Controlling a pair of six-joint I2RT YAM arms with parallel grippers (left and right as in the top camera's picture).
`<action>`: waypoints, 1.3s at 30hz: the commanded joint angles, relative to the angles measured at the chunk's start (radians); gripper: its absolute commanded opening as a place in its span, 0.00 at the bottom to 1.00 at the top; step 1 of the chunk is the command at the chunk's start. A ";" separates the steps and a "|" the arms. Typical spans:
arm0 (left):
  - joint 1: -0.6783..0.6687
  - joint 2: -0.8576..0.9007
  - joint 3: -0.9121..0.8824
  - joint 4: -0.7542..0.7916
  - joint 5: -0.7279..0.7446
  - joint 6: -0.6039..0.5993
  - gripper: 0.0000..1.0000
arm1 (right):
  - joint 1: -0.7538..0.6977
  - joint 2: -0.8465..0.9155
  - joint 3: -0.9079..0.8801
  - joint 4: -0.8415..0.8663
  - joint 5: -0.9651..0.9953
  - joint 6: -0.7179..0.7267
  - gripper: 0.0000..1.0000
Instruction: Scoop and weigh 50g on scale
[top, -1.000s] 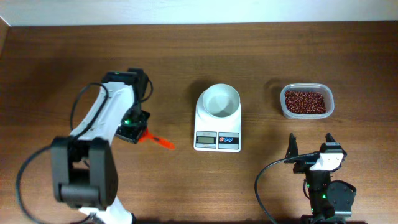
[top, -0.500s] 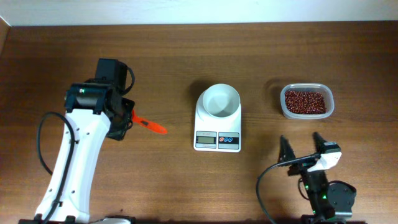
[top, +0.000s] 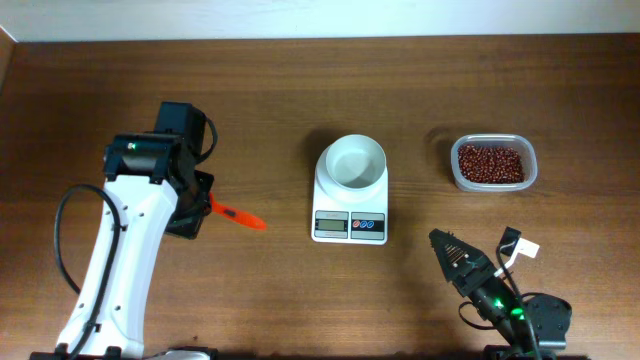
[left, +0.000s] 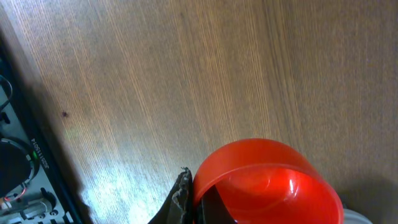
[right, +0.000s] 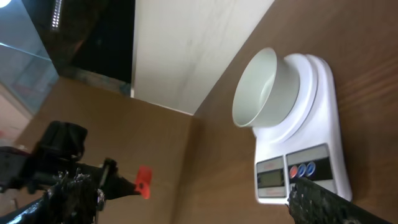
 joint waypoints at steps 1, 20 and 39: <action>0.003 -0.011 0.002 0.000 -0.024 -0.035 0.00 | -0.003 -0.008 -0.005 -0.012 -0.017 0.072 0.99; 0.002 -0.011 0.002 0.019 0.035 -0.209 0.00 | -0.003 0.419 0.212 -0.032 -0.061 -0.227 0.99; -0.191 -0.011 0.002 0.005 0.159 -0.349 0.00 | 0.216 0.746 0.396 0.006 -0.288 -0.259 0.99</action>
